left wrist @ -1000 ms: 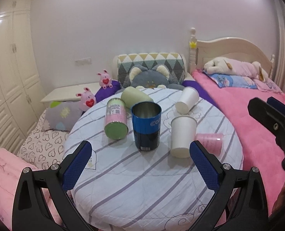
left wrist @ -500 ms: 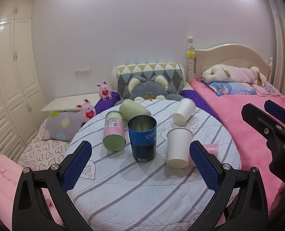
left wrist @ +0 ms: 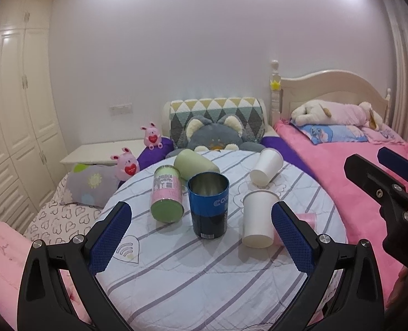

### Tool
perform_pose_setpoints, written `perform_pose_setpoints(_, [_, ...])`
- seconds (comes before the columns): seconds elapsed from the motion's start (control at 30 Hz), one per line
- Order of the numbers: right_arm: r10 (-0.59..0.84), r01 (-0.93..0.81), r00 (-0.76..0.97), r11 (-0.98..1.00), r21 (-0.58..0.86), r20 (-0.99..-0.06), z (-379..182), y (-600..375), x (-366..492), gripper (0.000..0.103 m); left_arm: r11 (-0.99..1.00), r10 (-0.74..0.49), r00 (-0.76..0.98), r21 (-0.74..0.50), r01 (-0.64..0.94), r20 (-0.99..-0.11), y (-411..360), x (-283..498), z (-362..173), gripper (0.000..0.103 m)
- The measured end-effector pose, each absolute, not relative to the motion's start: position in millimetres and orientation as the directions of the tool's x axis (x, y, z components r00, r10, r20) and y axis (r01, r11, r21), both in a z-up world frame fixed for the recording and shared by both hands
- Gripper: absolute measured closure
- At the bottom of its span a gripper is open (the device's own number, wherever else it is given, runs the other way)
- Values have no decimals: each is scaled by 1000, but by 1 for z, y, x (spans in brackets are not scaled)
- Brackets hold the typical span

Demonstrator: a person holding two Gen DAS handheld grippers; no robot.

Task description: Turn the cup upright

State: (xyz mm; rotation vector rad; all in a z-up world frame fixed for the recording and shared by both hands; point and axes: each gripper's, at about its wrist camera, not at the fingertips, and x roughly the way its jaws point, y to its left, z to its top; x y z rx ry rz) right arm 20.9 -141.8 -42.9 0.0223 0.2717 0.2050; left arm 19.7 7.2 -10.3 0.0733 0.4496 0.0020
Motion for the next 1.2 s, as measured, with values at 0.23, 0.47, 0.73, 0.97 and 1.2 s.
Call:
perform_pose_setpoints(0.23, [184, -185, 958, 983, 18, -219, -41, -135, 11, 20, 999, 7, 908, 38, 10, -420, 13, 20, -11, 0])
perform_pose_setpoints(0.47, [188, -192, 958, 981, 4, -215, -40, -129, 13, 20, 999, 9, 908, 34, 6, -420, 16, 20, -12, 0])
perform_pose_setpoints(0.73, [195, -200, 954, 980, -2, -227, -40, -126, 16, 20, 999, 17, 907, 41, 1, -422, 17, 21, -14, 0])
perform_pose_setpoints(0.97, [194, -200, 954, 980, -3, -229, -40, -125, 16, 20, 999, 19, 906, 44, -1, -423, 18, 21, -15, 0])
perform_pose_setpoints(1.2, [196, -203, 949, 979, -6, -246, -41, -122, 19, 20, 999, 18, 904, 42, 0, -426, 19, 22, -17, 0])
